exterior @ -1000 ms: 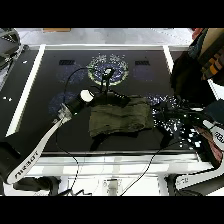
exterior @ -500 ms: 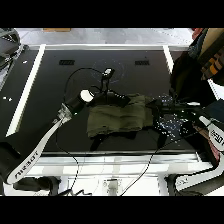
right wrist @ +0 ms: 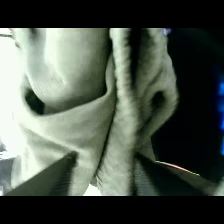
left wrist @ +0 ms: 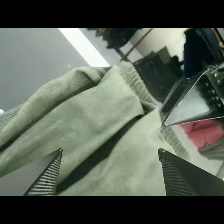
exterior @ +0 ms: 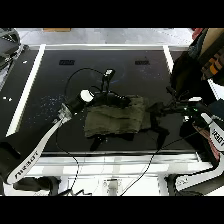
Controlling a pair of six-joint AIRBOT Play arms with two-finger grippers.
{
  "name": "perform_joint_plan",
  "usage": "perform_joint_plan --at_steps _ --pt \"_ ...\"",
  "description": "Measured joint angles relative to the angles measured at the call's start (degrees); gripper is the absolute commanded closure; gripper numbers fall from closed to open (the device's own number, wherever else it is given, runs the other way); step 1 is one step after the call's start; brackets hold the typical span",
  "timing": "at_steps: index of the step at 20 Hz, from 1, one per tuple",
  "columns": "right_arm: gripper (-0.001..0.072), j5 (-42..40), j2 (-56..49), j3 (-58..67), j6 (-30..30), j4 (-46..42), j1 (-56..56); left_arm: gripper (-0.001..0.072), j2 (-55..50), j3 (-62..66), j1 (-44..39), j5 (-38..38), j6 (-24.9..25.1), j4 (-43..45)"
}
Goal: Fold the clothes and pants, and hang the long-sleeved shirts on hangers.
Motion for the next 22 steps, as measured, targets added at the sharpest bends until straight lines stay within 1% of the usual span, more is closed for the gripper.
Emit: perform_joint_plan --at_steps 1,6,13,17,19,22 --pt "0.0008 -0.81 0.00 0.04 -0.02 -1.29 0.00 0.0015 0.00 0.00 0.00 -0.22 0.00 0.00" --pt "0.0019 -2.54 0.02 0.15 0.74 -4.39 0.09 0.0015 0.00 0.00 0.00 -0.61 0.00 0.00" --pt "0.0019 1.95 0.33 0.17 1.14 -3.72 0.42 0.0015 0.00 0.00 0.00 -0.79 0.00 0.00" --pt "0.0018 1.88 1.29 2.27 1.22 -3.80 2.89 0.0015 0.00 0.00 0.00 -0.79 0.02 0.00" --pt "0.0019 0.81 1.68 4.81 3.23 -7.61 5.38 0.0015 0.00 0.00 0.00 -0.81 0.02 -0.02" --pt "0.0026 -2.58 1.95 8.81 10.75 -20.22 10.27 0.0015 0.00 0.00 0.00 -1.07 0.00 -0.02"
